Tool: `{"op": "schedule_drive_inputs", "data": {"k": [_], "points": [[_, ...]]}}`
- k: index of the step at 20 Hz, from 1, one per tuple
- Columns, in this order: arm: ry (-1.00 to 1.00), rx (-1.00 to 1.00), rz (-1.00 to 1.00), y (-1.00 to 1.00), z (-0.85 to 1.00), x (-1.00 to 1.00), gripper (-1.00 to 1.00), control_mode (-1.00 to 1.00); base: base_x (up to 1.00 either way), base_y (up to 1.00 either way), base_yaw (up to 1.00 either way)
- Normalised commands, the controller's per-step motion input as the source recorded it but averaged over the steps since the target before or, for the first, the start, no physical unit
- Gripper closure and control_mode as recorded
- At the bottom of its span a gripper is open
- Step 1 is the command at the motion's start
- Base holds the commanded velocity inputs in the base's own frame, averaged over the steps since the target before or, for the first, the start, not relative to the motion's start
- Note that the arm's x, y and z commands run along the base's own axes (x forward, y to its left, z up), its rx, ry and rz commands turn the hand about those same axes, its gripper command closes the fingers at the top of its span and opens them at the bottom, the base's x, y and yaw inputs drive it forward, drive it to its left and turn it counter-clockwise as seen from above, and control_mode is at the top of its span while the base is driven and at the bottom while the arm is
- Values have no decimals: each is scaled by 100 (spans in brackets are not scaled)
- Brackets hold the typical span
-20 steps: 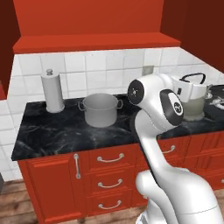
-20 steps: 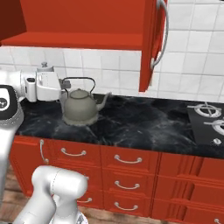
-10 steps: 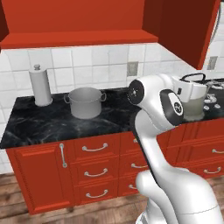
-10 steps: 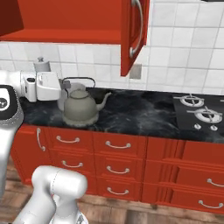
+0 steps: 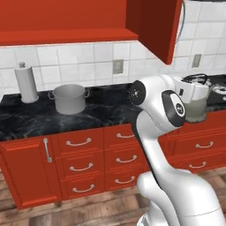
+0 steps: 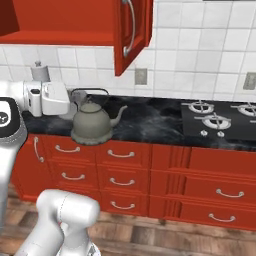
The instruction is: Pick the kettle from the cabinet and place it on a stove burner. Then pick the pot from the counter and place it on another stove burner. Finally, turn both burners on.
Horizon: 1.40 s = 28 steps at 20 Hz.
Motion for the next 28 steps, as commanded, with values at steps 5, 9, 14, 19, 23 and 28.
{"op": "schedule_drive_inputs", "data": {"k": [5,9,14,19,23,28], "points": [[0,0,0,0,0,0,100,100,-22,-49,-3],[0,0,0,0,0,0,100,100,-9,-52,-2],[0,0,0,0,0,0,100,100,-6,-55,-1],[0,0,0,0,0,0,100,100,0,-53,0],[0,0,0,0,0,0,100,100,0,-51,0],[0,0,0,0,0,0,100,100,4,-47,0]]}}
